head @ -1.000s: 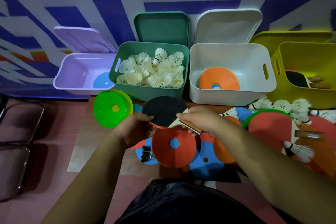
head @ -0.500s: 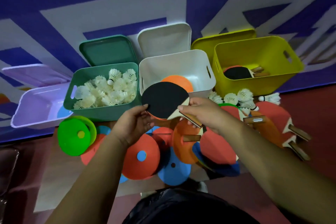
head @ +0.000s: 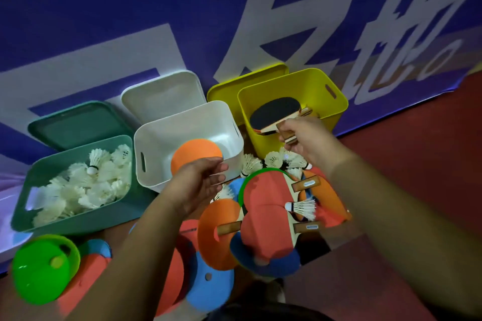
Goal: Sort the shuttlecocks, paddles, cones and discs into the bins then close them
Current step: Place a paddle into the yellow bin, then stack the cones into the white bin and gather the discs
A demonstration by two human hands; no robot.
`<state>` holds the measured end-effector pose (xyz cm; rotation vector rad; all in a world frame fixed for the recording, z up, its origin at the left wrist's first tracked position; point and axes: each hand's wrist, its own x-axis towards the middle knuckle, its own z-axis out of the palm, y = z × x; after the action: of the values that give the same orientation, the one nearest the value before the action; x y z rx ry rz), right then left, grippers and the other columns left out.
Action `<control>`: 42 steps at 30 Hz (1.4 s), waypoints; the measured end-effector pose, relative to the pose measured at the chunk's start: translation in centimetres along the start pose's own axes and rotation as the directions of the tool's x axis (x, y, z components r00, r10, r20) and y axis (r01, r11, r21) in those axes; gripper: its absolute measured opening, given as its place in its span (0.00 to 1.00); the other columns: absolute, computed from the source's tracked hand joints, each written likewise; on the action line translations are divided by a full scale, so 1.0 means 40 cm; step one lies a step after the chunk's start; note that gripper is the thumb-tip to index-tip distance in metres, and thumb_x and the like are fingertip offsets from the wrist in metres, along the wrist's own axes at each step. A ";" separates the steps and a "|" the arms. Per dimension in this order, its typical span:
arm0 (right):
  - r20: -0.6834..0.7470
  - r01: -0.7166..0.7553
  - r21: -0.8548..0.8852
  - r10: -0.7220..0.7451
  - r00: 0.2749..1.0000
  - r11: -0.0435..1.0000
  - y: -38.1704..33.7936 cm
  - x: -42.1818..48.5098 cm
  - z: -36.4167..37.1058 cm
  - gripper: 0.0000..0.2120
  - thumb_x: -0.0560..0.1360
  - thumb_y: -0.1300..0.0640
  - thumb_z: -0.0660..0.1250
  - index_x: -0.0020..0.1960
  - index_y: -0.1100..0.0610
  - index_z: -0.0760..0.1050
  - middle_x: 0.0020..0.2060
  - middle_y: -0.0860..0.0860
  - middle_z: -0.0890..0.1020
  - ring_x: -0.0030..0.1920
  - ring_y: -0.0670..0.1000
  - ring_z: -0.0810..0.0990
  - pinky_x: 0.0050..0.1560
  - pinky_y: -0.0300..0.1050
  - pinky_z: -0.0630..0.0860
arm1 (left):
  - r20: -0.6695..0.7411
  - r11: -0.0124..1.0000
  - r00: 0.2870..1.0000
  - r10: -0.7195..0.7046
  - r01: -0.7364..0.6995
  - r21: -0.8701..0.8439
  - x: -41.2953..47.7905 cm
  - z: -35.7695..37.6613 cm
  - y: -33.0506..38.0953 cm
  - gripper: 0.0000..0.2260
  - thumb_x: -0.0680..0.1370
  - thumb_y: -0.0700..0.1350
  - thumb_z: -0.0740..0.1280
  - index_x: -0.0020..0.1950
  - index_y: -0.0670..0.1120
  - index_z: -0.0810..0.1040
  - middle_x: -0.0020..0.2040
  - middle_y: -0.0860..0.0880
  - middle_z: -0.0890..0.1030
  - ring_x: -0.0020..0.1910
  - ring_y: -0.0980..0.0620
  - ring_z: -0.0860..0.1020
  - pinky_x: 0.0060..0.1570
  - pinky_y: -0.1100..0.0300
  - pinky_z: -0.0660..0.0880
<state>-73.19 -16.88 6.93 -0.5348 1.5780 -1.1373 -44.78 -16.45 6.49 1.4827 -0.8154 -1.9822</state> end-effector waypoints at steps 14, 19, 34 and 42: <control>-0.131 -0.033 0.213 0.062 0.989 0.977 -0.028 0.255 -0.065 0.07 0.81 0.62 0.67 0.57 0.64 0.78 0.55 0.65 0.85 0.49 0.56 0.88 0.56 0.52 0.86 | -0.079 0.982 0.993 -0.090 0.101 0.158 0.083 0.105 0.026 0.10 0.84 0.45 0.64 0.63 0.44 0.80 0.49 0.48 0.86 0.39 0.53 0.81 0.38 0.60 0.79; -0.236 0.043 0.108 -0.017 0.972 0.993 -0.027 0.260 -0.073 0.09 0.78 0.64 0.65 0.56 0.61 0.81 0.62 0.64 0.83 0.61 0.60 0.84 0.66 0.56 0.81 | -0.088 0.984 0.993 -0.082 0.094 0.149 0.096 0.098 0.024 0.11 0.85 0.45 0.64 0.63 0.43 0.80 0.49 0.47 0.86 0.39 0.52 0.82 0.40 0.59 0.78; 0.202 0.112 -0.105 -0.089 0.975 0.988 0.095 -0.015 0.264 0.12 0.81 0.62 0.60 0.53 0.56 0.82 0.43 0.54 0.87 0.37 0.51 0.83 0.37 0.47 0.79 | -0.195 0.997 0.978 -0.076 0.072 -0.027 0.044 -0.074 -0.014 0.08 0.84 0.45 0.64 0.59 0.45 0.80 0.45 0.49 0.86 0.38 0.53 0.81 0.33 0.60 0.78; 0.451 0.135 -0.243 -0.011 0.892 0.960 0.169 -0.131 0.485 0.13 0.81 0.66 0.59 0.51 0.57 0.81 0.37 0.51 0.83 0.33 0.51 0.79 0.33 0.45 0.75 | -0.368 0.982 0.928 -0.054 -0.018 -0.188 -0.093 -0.344 -0.063 0.06 0.83 0.44 0.65 0.55 0.48 0.82 0.42 0.51 0.86 0.34 0.57 0.81 0.35 0.62 0.77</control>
<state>-52.20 -17.26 4.08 -0.9730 1.3160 -0.7799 -30.71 -14.15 4.07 1.6820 -0.4396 -1.6603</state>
